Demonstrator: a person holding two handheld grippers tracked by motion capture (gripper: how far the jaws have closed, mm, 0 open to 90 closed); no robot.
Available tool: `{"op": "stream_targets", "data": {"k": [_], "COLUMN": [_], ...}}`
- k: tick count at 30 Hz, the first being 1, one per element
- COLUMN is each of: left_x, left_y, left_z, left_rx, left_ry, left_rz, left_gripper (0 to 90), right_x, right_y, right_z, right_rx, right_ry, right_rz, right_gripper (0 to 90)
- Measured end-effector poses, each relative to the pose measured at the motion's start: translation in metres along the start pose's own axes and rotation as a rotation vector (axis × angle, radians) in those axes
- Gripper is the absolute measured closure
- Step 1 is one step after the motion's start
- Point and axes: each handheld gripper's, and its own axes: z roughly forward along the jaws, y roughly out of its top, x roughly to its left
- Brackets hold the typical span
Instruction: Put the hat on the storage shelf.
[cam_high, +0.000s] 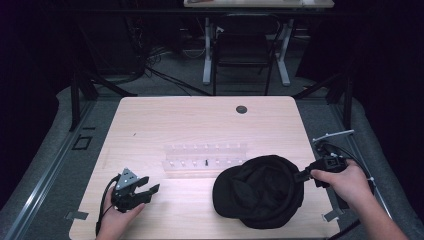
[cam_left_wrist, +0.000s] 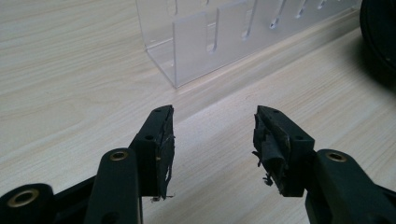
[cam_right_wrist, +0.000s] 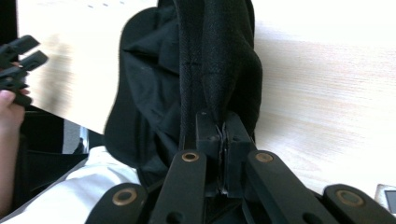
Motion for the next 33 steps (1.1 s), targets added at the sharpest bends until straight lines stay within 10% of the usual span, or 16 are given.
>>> {"op": "stream_targets", "data": {"k": [33], "left_x": [0.001], "left_y": [0.001], "left_z": [-0.001], "left_rx": [0.001], "left_ry": [-0.005], "left_rz": [-0.001], "left_gripper": [48.1], "right_x": [0.054], "right_y": [0.01], "right_z": [-0.054], "right_rx": [-0.077], "right_ry": [0.25], "right_rz": [-0.012], "right_gripper": [88.3]}}
